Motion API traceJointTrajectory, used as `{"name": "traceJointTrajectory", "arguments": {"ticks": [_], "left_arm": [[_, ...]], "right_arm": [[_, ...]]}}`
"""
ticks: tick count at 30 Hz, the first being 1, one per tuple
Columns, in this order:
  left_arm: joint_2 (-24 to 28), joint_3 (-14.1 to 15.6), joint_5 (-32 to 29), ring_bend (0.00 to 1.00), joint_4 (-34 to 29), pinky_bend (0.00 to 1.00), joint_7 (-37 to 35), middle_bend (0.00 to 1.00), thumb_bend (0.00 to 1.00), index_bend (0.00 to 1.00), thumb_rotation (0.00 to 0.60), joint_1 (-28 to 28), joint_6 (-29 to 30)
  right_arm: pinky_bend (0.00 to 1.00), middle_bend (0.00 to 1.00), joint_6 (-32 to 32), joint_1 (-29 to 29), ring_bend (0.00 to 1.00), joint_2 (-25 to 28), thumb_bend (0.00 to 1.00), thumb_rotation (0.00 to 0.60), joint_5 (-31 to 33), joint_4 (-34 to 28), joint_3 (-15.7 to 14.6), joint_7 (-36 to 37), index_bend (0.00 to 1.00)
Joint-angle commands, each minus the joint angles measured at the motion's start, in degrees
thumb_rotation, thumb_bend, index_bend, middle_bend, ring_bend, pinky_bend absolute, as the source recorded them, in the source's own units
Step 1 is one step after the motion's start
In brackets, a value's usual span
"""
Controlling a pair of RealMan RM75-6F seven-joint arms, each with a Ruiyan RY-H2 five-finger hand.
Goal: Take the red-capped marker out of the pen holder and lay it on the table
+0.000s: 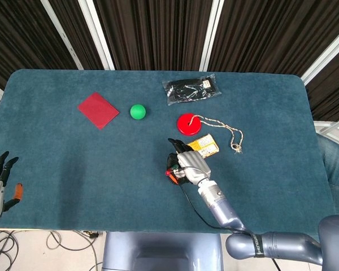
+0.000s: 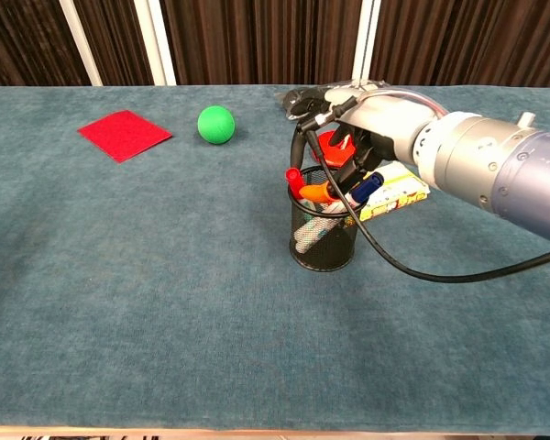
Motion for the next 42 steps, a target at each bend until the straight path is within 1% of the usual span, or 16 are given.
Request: {"name": "traceJointTrajectory", "arguments": {"ticks": [1,15,34,42], "left_arm": [[0.00,0.00,0.05,0.00,0.03,0.00,-0.03,0.00,0.48,0.13,0.600,0.01,0.06],[0.02,-0.04,-0.07,0.00,0.03,0.00,-0.04,0.00,0.48,0.13,0.600,0.00,0.02],[-0.03,-0.06,-0.17,0.00,0.07,0.00,-0.06,0.00,0.48,0.13,0.600,-0.01,-0.02],[0.03,-0.11,-0.30,0.00,-0.06,0.00,-0.01,0.00,0.48,0.13,0.600,-0.01,-0.05]], "right_arm": [[0.17,0.00,-0.06,0.09,0.00,-0.21,0.40,0.600,0.04,0.15,-0.05,-0.09,0.49],[0.17,0.00,-0.11,0.34,0.00,-0.90,0.40,0.600,0.64,1.03,0.21,-0.29,0.52],[0.17,0.00,-0.73,0.54,0.00,-1.06,0.41,0.600,1.46,1.24,0.21,-0.33,0.52],[0.17,0.00,-0.86,0.72,0.00,-1.13,0.43,0.600,1.91,1.26,0.28,-0.53,0.54]]}}
